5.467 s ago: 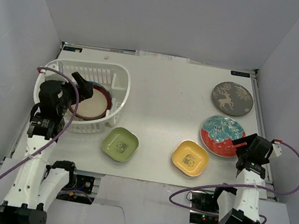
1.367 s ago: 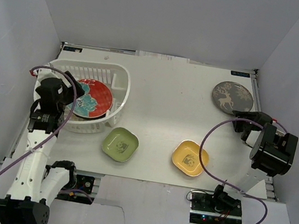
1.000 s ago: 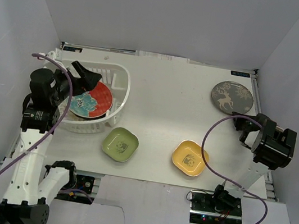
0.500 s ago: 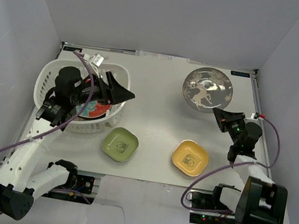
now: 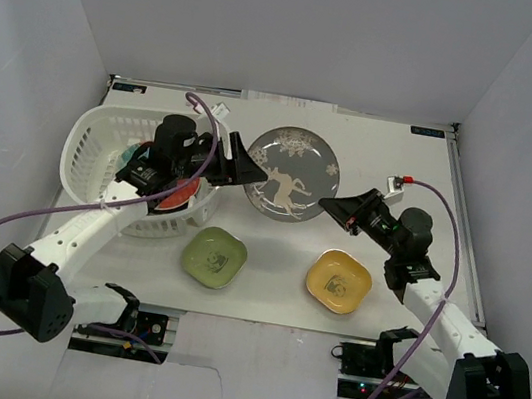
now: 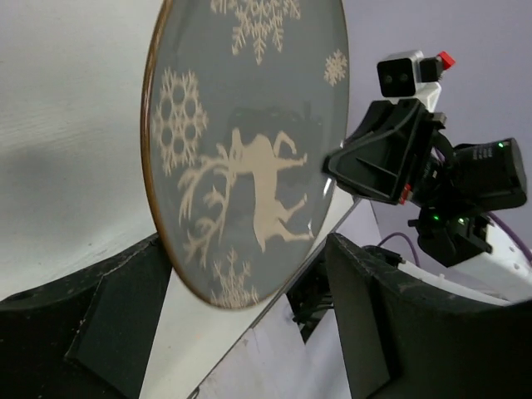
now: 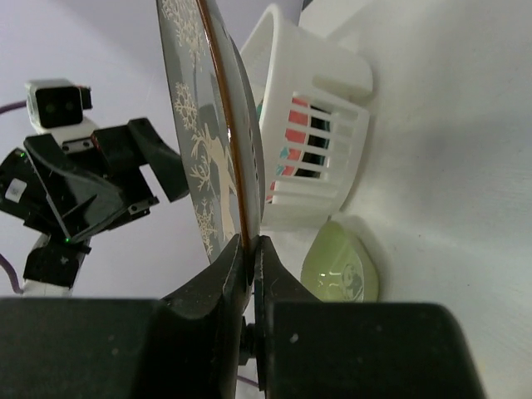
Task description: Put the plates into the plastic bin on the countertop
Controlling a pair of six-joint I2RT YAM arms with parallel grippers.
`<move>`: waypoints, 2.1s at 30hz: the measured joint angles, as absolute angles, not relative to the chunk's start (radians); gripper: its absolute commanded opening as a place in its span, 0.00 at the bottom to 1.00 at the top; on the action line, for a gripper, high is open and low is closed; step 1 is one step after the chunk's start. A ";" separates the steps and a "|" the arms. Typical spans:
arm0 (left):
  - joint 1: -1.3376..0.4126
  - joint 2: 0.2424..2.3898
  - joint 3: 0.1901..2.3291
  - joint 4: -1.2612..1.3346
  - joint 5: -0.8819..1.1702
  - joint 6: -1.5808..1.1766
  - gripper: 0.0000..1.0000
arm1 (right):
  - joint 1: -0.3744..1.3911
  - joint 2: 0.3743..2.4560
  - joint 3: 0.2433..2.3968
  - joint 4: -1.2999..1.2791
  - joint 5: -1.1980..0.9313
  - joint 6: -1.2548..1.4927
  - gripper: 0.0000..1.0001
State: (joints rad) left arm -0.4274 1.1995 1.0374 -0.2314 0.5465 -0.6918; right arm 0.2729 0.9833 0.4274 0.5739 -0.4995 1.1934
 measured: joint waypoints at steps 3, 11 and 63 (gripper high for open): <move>-0.435 1.222 1.037 -0.229 0.493 -0.675 0.74 | 0.323 1.004 0.430 0.575 -0.506 1.194 0.08; -0.427 1.221 1.008 -0.223 0.366 -0.645 0.20 | 0.386 1.082 0.439 0.612 -0.519 1.206 0.08; 0.165 0.967 0.844 -0.468 -0.093 -0.511 0.98 | 0.413 0.924 0.513 0.049 -0.409 0.598 0.83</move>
